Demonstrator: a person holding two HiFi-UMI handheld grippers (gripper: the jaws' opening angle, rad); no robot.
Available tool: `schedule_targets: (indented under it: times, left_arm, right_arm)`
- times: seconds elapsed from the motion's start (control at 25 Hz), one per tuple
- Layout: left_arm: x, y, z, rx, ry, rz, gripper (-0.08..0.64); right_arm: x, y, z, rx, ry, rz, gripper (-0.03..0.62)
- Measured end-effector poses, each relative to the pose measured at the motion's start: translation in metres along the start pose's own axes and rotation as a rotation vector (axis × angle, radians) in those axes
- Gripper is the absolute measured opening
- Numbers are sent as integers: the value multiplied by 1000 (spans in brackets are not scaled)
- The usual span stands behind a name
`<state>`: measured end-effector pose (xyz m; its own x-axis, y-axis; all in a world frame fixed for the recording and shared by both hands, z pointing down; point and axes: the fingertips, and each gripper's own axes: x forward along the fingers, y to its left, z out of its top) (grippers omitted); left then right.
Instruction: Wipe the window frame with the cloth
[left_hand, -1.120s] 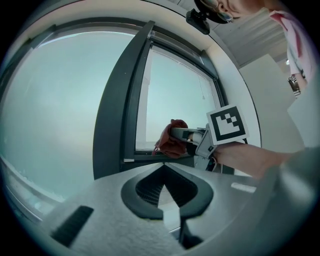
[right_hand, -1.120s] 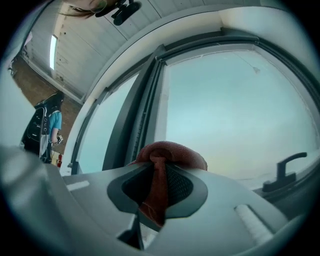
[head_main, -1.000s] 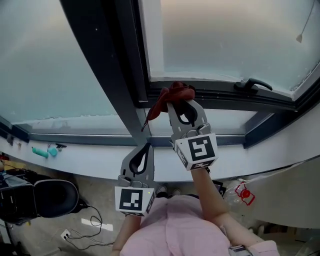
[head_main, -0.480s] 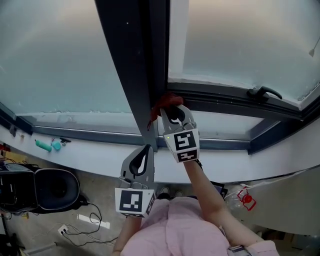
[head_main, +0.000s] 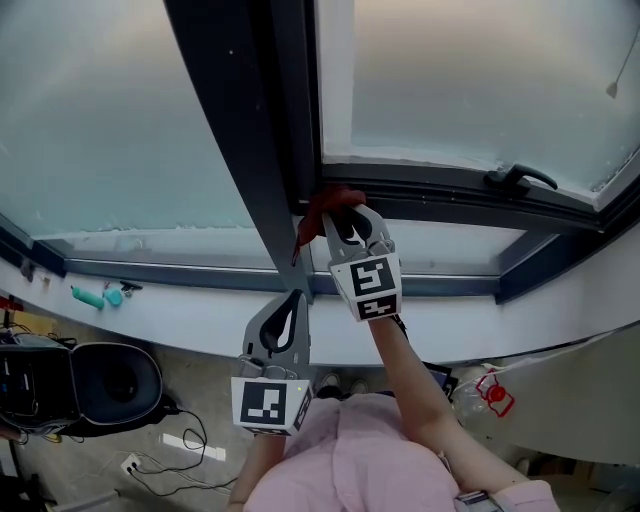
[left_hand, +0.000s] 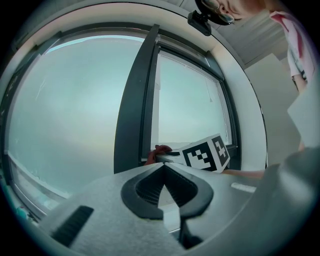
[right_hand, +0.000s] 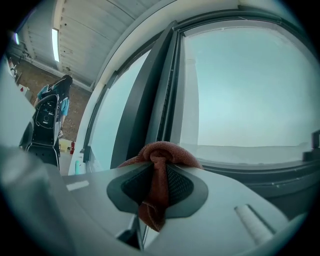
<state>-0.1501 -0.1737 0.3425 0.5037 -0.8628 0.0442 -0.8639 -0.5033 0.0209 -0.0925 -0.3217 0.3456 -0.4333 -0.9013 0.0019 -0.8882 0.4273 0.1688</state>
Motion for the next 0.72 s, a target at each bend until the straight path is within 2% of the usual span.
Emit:
schedule_targets:
  times: [0.2, 0.72]
  left_arm:
    - [4, -11, -1, 0, 1, -10, -3]
    - [16, -45, 0, 11, 2, -64, -3]
  right_arm:
    - [-14, -31, 0, 13, -8, -61, 74]
    - [-47, -77, -12, 24, 7, -137, 74]
